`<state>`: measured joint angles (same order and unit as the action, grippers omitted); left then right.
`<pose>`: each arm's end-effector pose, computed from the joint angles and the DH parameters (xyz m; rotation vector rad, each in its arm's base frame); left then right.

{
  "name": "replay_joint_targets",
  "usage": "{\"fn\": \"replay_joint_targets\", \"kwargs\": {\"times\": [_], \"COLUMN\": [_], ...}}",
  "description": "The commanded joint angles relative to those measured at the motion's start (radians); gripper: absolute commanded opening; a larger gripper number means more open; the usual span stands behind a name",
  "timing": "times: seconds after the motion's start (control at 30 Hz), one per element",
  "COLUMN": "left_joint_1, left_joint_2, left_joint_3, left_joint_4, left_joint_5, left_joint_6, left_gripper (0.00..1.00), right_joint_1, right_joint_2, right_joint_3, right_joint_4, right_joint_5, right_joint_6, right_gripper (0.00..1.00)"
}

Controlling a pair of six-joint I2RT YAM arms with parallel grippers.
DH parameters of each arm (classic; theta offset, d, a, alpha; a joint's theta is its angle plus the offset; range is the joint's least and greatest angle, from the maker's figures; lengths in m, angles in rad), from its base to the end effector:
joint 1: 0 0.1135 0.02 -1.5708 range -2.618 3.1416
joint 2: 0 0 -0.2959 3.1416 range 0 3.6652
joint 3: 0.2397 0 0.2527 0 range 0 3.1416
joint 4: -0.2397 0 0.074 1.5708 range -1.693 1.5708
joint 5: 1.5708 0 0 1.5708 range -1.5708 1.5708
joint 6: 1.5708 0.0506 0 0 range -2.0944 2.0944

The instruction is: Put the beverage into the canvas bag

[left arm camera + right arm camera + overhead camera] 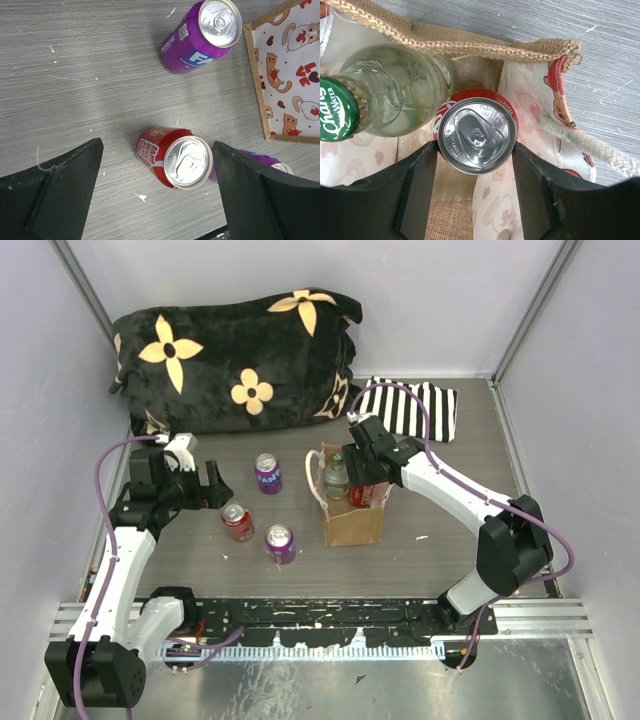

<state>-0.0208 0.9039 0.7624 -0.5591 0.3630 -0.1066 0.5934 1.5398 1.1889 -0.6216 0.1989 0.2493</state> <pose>0.1808 -0.0217 0.2926 0.0954 2.2591 -0.4793 0.2805 0.1771 0.2791 -0.3545 2.4921 0.0883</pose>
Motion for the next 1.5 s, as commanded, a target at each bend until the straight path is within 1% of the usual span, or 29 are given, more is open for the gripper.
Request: {"fn": "replay_joint_targets", "kwargs": {"times": [0.0, 0.1, 0.27, 0.33, 0.43, 0.67, 1.0, 1.17, 1.33, 1.47], "left_joint_1": [-0.002, -0.002, -0.002, -0.002, -0.002, -0.002, -0.002, -0.002, -0.002, -0.001], "left_joint_2": [-0.01, -0.008, -0.003, -0.002, -0.002, -0.006, -0.009, -0.007, -0.005, -0.005], "left_joint_3": [-0.014, -0.015, -0.017, -0.019, -0.019, -0.02, -0.017, -0.01, -0.008, 0.004], "left_joint_4": [0.016, 0.017, 0.02, 0.022, 0.021, 0.022, 0.021, 0.014, 0.013, 0.004], "left_joint_5": [0.018, 0.019, 0.021, 0.021, 0.021, 0.021, 0.023, 0.027, 0.027, 0.037], "left_joint_6": [-0.002, -0.002, -0.001, 0.0, 0.0, -0.001, 0.0, 0.006, 0.01, 0.023], "left_gripper": [0.98, 0.98, 0.98, 0.98, 0.98, 0.98, 0.98, 0.98, 0.98, 0.98], "right_joint_1": [-0.003, -0.003, -0.003, -0.003, -0.003, -0.003, -0.003, -0.004, -0.003, -0.003], "right_joint_2": [0.035, 0.015, -0.02, -0.035, -0.051, -0.074, -0.11, -0.173, -0.202, -0.238], "right_joint_3": [0.013, 0.003, -0.009, -0.014, -0.02, -0.019, 0.022, 0.022, 0.041, 0.031], "right_joint_4": [0.018, 0.01, -0.018, -0.025, -0.031, -0.011, 0.011, 0.071, 0.093, 0.158], "right_joint_5": [-0.043, -0.043, -0.037, -0.038, -0.041, -0.047, -0.026, -0.03, -0.024, -0.043], "right_joint_6": [-0.01, -0.014, -0.031, -0.031, -0.032, -0.022, -0.025, -0.022, -0.023, -0.022], "right_gripper": [0.19, 0.36, 0.59, 0.66, 0.71, 0.79, 0.81, 0.82, 0.83, 0.83]}}
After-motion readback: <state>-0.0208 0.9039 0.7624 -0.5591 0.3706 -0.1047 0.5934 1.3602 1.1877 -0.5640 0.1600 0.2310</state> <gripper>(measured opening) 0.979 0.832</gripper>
